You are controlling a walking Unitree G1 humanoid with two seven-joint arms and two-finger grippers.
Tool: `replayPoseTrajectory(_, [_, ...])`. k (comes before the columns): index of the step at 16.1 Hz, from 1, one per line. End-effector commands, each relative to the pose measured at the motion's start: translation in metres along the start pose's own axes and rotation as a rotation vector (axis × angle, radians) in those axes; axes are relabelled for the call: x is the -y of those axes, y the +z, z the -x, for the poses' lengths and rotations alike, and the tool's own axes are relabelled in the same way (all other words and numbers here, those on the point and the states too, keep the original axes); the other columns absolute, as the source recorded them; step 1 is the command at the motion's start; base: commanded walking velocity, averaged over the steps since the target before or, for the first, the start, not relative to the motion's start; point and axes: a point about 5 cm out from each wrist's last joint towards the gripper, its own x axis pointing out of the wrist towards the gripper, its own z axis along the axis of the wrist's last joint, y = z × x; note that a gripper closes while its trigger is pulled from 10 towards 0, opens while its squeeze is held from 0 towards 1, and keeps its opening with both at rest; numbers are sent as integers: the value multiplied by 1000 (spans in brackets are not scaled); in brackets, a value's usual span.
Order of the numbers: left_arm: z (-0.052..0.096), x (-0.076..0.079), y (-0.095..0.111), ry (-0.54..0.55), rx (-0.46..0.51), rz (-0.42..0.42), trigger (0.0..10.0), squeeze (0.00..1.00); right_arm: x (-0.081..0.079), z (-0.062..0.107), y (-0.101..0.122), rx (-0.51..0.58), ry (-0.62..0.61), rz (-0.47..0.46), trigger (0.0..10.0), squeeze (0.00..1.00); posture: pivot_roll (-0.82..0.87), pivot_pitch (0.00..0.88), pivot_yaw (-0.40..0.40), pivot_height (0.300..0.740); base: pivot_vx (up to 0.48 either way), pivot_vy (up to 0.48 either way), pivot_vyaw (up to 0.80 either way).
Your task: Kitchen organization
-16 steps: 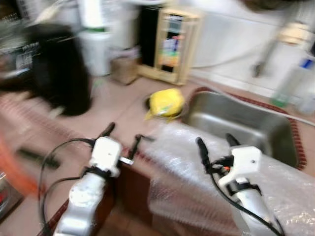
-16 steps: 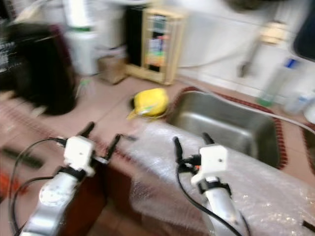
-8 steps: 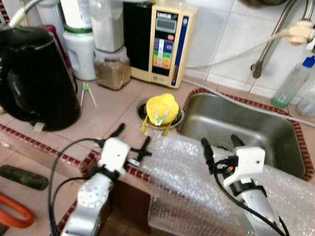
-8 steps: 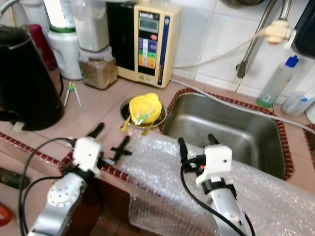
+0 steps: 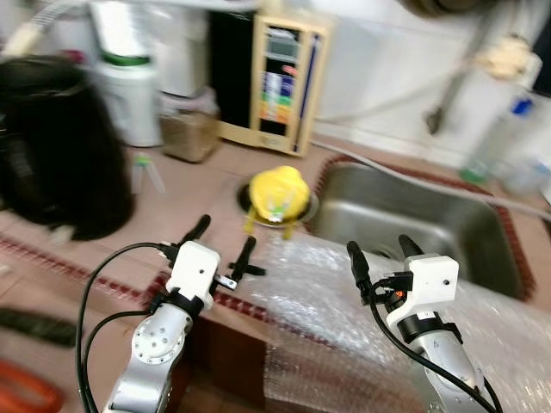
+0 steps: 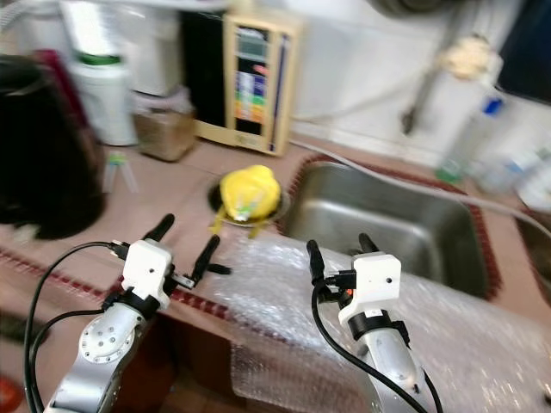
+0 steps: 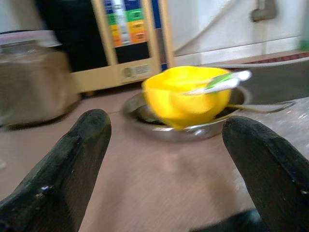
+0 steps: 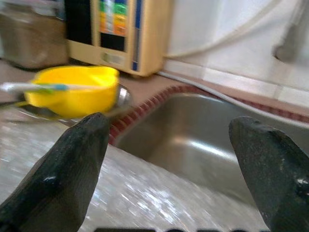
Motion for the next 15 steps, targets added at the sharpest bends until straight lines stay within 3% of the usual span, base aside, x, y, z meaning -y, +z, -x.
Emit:
replayPoseTrajectory(1, [-3, 2, 3, -14, 13, 9, 10000, 0, 3, 0, 2, 5, -12, 10, 10000, 0, 164, 0, -86, 740, 0, 0, -800])
replayPoseTrajectory(6, [-4, -2, 3, 21, 10, 13, 10000, 0, 2, 3, 2, 1, -6, 8, 10000, 0, 161, 0, -82, 740, 0, 0, -734])
replayPoseTrajectory(11, [-5, 0, 5, 37, 24, 69, 10000, 0, -12, 7, 0, -34, 97, -42, 10000, 0, 152, 0, -91, 740, 0, 0, 0])
replayPoseTrajectory(15, [-11, 10, 11, -27, 57, 108, 10000, 0, -18, 11, -2, -70, 157, -72, 10000, 0, 134, 0, -95, 740, 0, 0, 0])
